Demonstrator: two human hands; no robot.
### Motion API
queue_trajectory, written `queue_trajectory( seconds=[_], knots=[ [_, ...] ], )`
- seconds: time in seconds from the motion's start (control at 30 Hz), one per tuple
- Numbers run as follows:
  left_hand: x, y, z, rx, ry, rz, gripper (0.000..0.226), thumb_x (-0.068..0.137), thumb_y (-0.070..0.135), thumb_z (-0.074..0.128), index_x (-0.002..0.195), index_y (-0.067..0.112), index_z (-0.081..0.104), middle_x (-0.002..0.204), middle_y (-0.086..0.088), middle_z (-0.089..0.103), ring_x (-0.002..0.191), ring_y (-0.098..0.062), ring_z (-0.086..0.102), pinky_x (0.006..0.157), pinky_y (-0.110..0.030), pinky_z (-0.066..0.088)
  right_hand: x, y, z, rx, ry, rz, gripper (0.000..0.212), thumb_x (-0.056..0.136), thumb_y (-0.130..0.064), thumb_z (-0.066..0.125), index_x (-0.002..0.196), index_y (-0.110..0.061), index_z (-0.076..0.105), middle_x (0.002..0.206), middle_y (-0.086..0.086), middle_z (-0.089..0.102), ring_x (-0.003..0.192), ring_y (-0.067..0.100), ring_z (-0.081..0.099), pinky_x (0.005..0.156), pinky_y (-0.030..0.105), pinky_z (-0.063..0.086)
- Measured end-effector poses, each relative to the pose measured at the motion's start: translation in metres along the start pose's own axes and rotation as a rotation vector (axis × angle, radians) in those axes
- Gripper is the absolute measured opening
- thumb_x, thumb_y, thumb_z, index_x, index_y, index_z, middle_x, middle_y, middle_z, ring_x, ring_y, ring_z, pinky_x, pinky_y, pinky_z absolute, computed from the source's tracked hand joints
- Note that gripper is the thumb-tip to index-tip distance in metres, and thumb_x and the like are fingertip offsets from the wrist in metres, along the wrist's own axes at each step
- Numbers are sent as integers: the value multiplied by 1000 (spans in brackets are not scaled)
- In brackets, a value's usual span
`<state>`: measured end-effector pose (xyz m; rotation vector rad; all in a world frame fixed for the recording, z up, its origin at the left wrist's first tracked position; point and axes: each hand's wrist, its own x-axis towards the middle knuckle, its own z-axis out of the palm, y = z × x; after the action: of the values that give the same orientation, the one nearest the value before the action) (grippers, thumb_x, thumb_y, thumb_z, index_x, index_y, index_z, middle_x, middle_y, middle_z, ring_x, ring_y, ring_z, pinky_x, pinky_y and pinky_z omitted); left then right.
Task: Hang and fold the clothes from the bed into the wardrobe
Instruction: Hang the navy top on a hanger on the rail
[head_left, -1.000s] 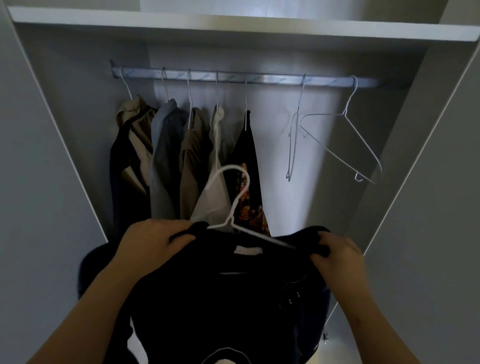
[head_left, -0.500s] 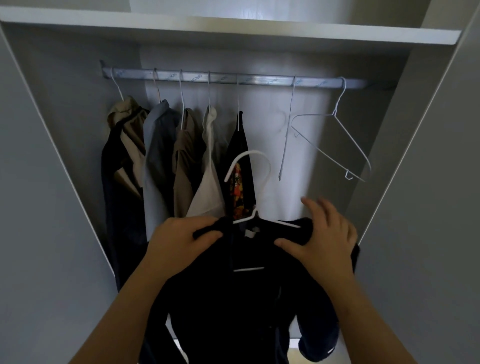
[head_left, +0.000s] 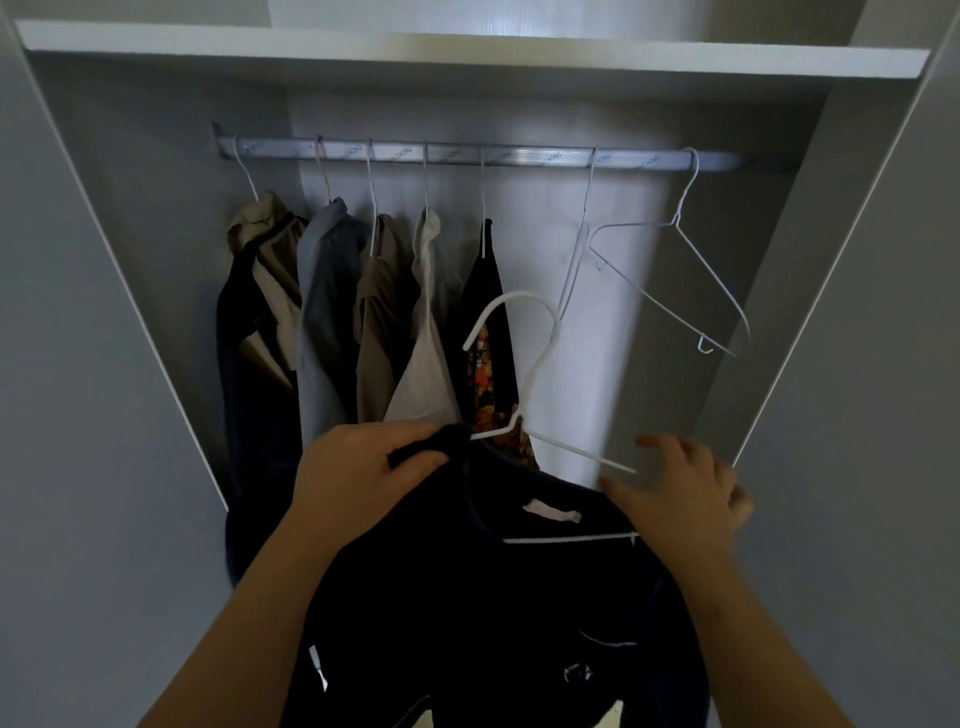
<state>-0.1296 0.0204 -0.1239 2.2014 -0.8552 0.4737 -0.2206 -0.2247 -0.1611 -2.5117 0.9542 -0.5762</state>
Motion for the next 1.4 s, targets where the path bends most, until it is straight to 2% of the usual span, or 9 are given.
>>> queue_trajectory(
  seconds=[0.17, 0.37, 0.6, 0.73, 0.87, 1.0, 1.13, 1.23, 1.4],
  knots=[
    [-1, -2, -6, -8, 0, -67, 27, 76, 36, 66, 100, 28, 73, 87, 10, 72, 75, -4, 64, 70, -30, 54, -1, 15, 8, 196, -132, 165, 62, 78, -32, 70, 134, -22, 45, 145, 11, 32, 130, 34, 32, 107, 44, 26],
    [-6, -6, -10, 9, 15, -92, 27, 79, 20, 72, 103, 32, 70, 85, 23, 62, 78, -1, 63, 75, -37, 54, -2, 24, 5, 263, -25, 123, 48, 74, 16, 42, 110, -5, 65, 102, 20, 65, 95, 34, 58, 73, 26, 38],
    [-4, -5, -9, 80, 12, 52, 42, 75, 51, 45, 96, 29, 74, 78, 8, 73, 69, -7, 64, 58, -35, 57, -11, -1, 13, 185, 51, -60, 51, 79, 17, 41, 121, -6, 61, 116, 19, 63, 108, 34, 56, 87, 32, 42],
    [-6, -3, 4, 168, 47, 127, 34, 75, 44, 48, 87, 27, 75, 68, 9, 71, 65, -5, 61, 44, -24, 51, -16, -24, 21, 157, 7, -235, 32, 76, 17, 44, 87, 0, 69, 81, 17, 66, 79, 31, 56, 68, 33, 39],
    [-6, -14, 5, 119, 5, 100, 39, 76, 47, 47, 93, 26, 74, 78, 8, 73, 87, -4, 56, 54, -18, 50, -10, -28, 22, 244, -16, -224, 28, 80, 13, 46, 68, -8, 61, 66, 9, 58, 66, 25, 51, 61, 31, 36],
    [-10, -40, -13, 157, -32, -9, 45, 76, 54, 48, 101, 26, 73, 91, 4, 73, 80, -13, 67, 72, -25, 49, 1, -16, 15, 313, 49, -113, 27, 81, 10, 51, 65, -10, 59, 56, 2, 52, 52, 16, 41, 52, 24, 22],
    [-14, -66, -19, 154, -120, -171, 24, 85, 39, 62, 108, 32, 68, 100, 7, 68, 94, -16, 64, 78, -26, 46, 6, -9, 12, 329, 71, -74, 33, 83, 9, 51, 60, -15, 52, 53, -12, 45, 52, 2, 39, 45, 10, 27],
    [-13, -57, -5, 60, -279, -139, 34, 86, 35, 61, 119, 39, 54, 109, 14, 56, 101, -7, 55, 86, -26, 45, 5, -11, 15, 357, 76, -65, 28, 82, 11, 50, 64, -9, 58, 54, -15, 44, 54, 0, 39, 49, 3, 31],
    [-7, -40, 24, 265, -345, -23, 33, 91, 48, 46, 98, 23, 66, 92, 8, 58, 86, -8, 55, 69, -22, 42, 3, -9, 15, 341, 72, -106, 26, 80, 15, 49, 68, -1, 65, 54, -6, 47, 52, 3, 40, 49, 5, 31]
  ],
)
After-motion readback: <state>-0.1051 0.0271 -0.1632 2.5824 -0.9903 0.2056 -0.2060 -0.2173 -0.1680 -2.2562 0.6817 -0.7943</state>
